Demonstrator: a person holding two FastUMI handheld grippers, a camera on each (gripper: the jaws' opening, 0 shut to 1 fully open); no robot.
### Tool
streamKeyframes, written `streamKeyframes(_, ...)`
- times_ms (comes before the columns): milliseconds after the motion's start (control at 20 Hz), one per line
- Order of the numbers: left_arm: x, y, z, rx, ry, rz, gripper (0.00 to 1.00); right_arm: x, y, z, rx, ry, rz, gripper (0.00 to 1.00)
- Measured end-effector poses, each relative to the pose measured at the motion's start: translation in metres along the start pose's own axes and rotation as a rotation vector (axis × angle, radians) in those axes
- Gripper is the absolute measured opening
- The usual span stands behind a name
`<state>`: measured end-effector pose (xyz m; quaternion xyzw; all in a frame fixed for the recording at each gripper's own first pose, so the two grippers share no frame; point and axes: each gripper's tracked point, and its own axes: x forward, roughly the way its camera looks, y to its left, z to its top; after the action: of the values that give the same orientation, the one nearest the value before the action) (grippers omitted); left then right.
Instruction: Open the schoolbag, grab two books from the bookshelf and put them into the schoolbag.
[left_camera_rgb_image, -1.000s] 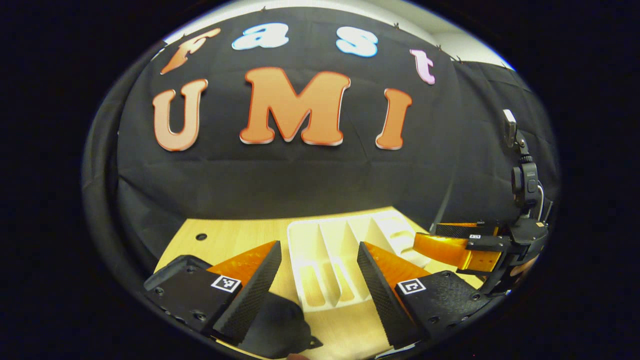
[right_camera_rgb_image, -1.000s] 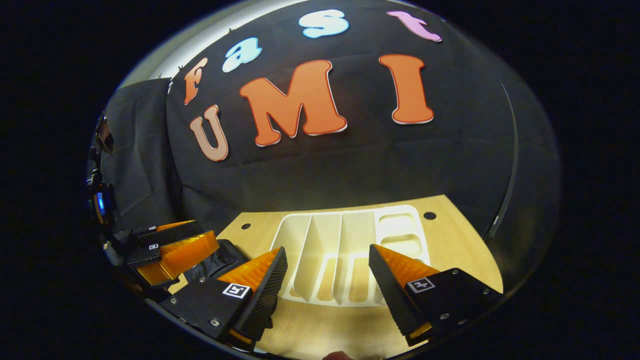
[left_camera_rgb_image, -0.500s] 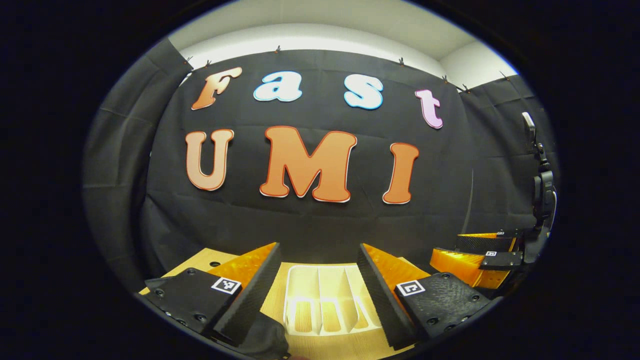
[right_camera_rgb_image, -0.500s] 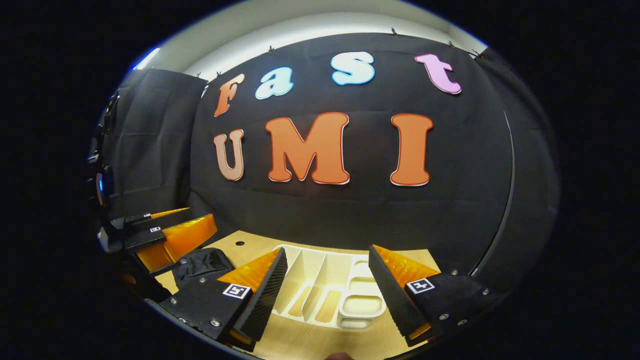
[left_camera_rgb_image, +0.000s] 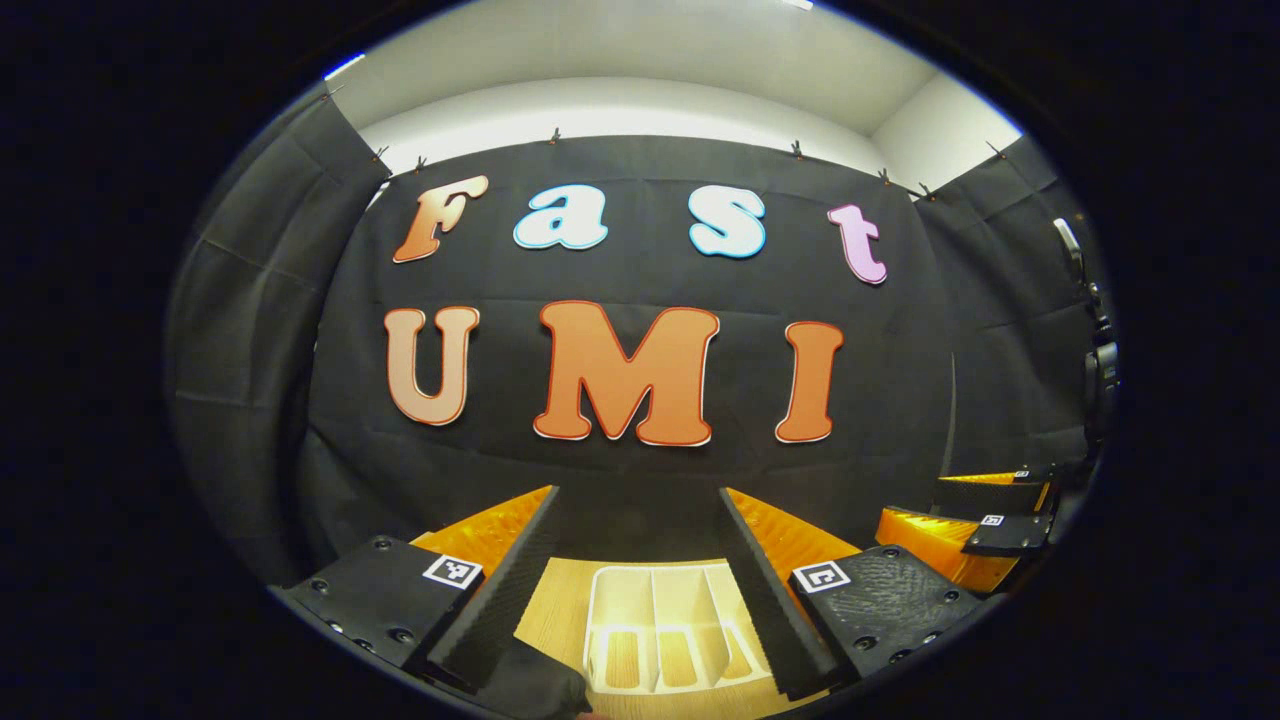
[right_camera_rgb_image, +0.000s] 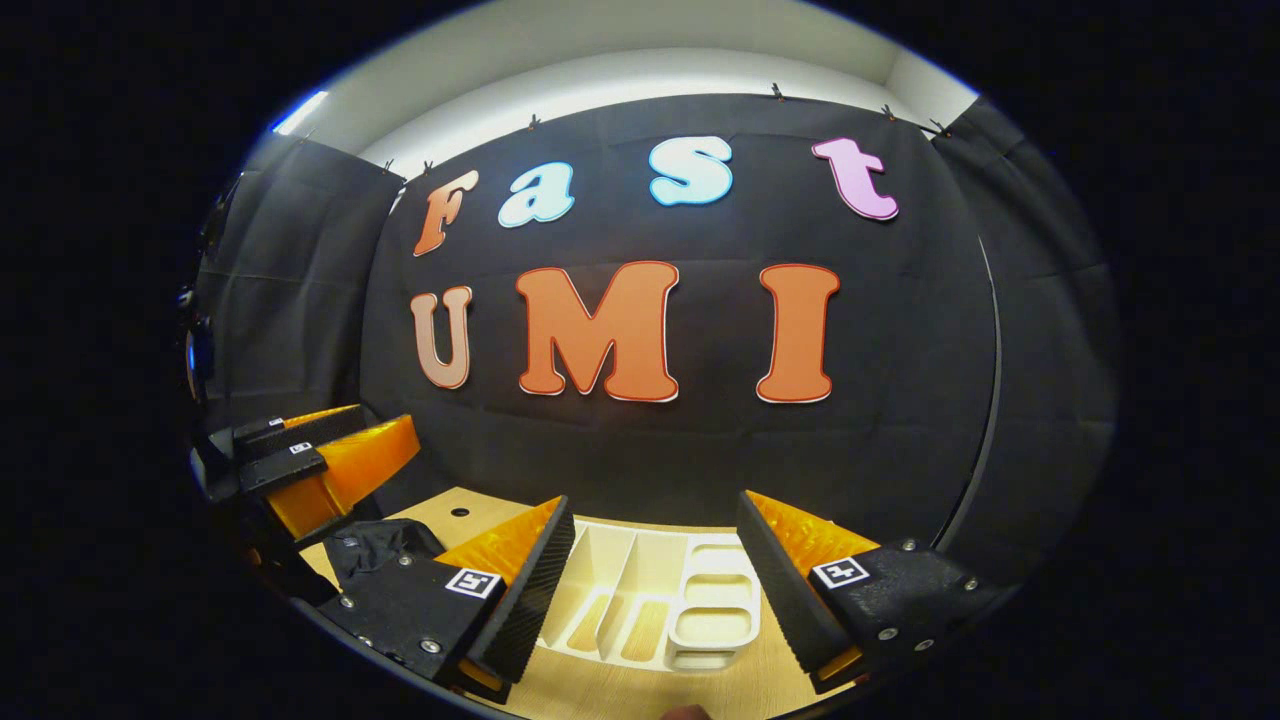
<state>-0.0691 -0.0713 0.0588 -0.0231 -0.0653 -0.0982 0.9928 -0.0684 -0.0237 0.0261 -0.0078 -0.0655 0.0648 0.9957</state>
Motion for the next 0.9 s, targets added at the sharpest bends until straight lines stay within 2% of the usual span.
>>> streamKeyframes(50,0.002,0.001,0.001,0.008,-0.001,-0.008,0.94,0.0,0.002,0.0,-0.002,0.004,0.001,0.97)
streamKeyframes(150,0.001,0.001,-0.001,0.018,-0.004,-0.017,0.97,-0.001,0.001,-0.001,0.012,0.003,-0.009,1.0)
streamKeyframes(200,0.001,0.002,-0.006,0.025,0.004,-0.017,0.97,0.001,0.003,0.0,0.021,0.0,-0.006,0.97)
streamKeyframes(250,-0.003,0.002,-0.014,0.029,0.017,-0.017,0.94,0.002,0.005,-0.001,0.023,-0.001,-0.002,0.97)
streamKeyframes(300,-0.006,0.001,-0.021,0.03,0.031,-0.022,0.97,0.002,0.004,-0.004,0.018,0.001,-0.003,0.97)
streamKeyframes(350,-0.008,0.001,-0.027,0.029,0.043,-0.022,0.94,0.002,0.005,-0.006,0.011,0.002,-0.005,0.97)
streamKeyframes(550,-0.011,0.011,-0.047,0.035,0.092,-0.015,0.97,0.006,0.021,-0.011,-0.008,-0.005,-0.001,0.97)
streamKeyframes(750,-0.008,0.023,-0.049,0.024,0.101,-0.007,0.94,0.008,0.026,-0.017,-0.022,0.008,-0.014,0.97)
streamKeyframes(900,-0.004,0.03,-0.049,0.034,0.098,-0.012,0.97,0.011,0.028,-0.02,-0.011,0.005,-0.027,0.97)
